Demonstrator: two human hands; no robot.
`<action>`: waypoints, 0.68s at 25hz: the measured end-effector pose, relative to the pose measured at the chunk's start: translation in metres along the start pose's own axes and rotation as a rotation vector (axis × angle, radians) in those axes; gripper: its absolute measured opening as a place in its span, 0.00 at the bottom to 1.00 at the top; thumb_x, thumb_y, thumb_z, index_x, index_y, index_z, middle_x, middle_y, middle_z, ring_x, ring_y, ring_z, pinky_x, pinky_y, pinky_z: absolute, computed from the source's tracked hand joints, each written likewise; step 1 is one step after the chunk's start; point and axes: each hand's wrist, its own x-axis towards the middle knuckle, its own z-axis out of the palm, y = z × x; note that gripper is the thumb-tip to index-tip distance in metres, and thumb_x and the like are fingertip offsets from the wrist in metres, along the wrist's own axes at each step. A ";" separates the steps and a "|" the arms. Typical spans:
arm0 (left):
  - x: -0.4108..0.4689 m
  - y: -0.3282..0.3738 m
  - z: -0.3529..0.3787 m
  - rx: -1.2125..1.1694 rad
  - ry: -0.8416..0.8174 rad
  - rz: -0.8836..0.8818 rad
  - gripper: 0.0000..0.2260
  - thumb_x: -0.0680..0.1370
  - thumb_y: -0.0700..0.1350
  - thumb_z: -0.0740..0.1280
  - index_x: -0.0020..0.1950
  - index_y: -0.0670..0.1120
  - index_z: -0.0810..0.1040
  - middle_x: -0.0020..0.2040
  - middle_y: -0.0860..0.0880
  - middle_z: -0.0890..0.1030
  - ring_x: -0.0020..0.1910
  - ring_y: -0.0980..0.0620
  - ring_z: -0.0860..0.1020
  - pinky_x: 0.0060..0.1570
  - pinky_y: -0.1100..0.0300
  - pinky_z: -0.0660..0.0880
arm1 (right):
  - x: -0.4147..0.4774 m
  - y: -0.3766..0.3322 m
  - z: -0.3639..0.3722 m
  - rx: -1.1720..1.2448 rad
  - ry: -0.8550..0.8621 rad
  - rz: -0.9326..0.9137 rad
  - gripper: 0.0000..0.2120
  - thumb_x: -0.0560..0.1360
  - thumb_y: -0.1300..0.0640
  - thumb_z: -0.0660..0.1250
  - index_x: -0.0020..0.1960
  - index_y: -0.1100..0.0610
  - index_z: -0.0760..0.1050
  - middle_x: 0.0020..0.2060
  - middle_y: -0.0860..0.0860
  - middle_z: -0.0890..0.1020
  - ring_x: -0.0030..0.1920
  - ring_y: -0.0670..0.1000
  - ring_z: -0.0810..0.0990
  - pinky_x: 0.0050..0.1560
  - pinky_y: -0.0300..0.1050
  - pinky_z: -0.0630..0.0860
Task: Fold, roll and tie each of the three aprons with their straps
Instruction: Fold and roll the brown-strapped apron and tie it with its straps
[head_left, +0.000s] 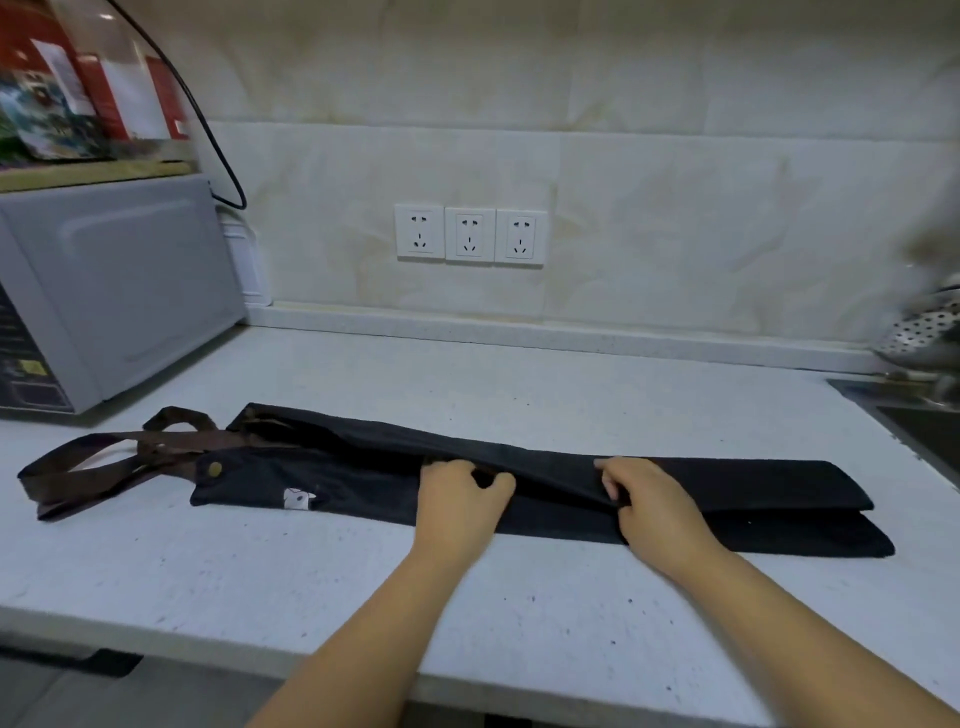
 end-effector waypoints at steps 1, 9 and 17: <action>-0.002 0.002 -0.005 -0.167 0.025 -0.068 0.18 0.75 0.46 0.66 0.27 0.38 0.72 0.26 0.47 0.74 0.29 0.53 0.71 0.35 0.60 0.68 | -0.004 0.002 0.003 0.035 0.034 0.023 0.14 0.67 0.71 0.56 0.36 0.52 0.66 0.51 0.43 0.79 0.60 0.43 0.72 0.50 0.43 0.71; -0.022 0.007 0.002 0.207 0.309 0.562 0.11 0.74 0.52 0.65 0.33 0.51 0.71 0.30 0.57 0.71 0.33 0.57 0.68 0.32 0.63 0.66 | -0.007 0.000 0.007 -0.134 0.115 0.028 0.15 0.65 0.70 0.56 0.33 0.50 0.65 0.42 0.47 0.80 0.51 0.51 0.74 0.64 0.51 0.67; -0.014 -0.003 0.015 0.511 -0.028 0.464 0.12 0.78 0.53 0.59 0.43 0.53 0.81 0.47 0.59 0.77 0.47 0.56 0.72 0.51 0.60 0.68 | -0.014 -0.004 0.004 -0.189 0.277 0.089 0.13 0.76 0.59 0.57 0.41 0.56 0.79 0.40 0.47 0.82 0.45 0.50 0.77 0.52 0.45 0.70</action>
